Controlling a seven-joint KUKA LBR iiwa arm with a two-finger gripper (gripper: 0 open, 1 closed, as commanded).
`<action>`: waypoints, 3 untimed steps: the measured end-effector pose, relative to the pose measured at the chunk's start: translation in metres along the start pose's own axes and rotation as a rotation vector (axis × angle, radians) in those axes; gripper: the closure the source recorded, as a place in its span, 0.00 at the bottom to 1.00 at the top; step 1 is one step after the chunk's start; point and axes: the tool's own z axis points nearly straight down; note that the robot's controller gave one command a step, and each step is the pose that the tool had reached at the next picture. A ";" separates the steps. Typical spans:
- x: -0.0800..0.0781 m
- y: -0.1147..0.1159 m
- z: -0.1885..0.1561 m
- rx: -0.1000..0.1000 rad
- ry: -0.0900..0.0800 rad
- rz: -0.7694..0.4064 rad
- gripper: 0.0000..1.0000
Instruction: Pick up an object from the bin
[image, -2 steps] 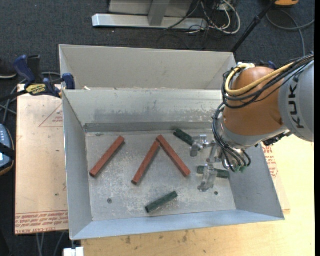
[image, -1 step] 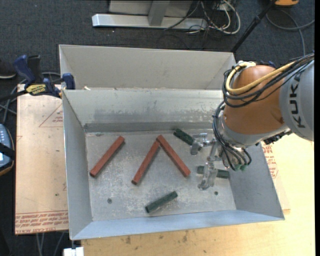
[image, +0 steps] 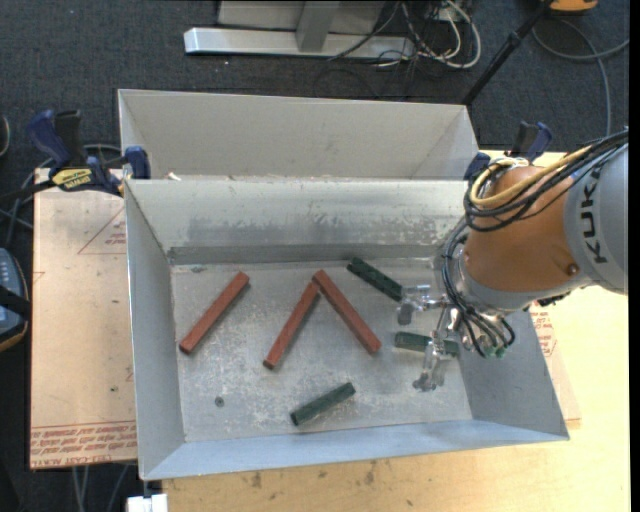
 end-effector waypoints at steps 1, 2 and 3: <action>-0.002 -0.045 0.007 -0.001 0.010 0.186 0.00; -0.013 -0.054 0.003 0.000 0.004 0.280 0.00; -0.004 -0.048 0.069 0.000 0.004 0.394 0.00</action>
Offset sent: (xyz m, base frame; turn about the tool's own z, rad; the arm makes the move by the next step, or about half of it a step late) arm 0.0163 -0.0548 -0.0104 0.3222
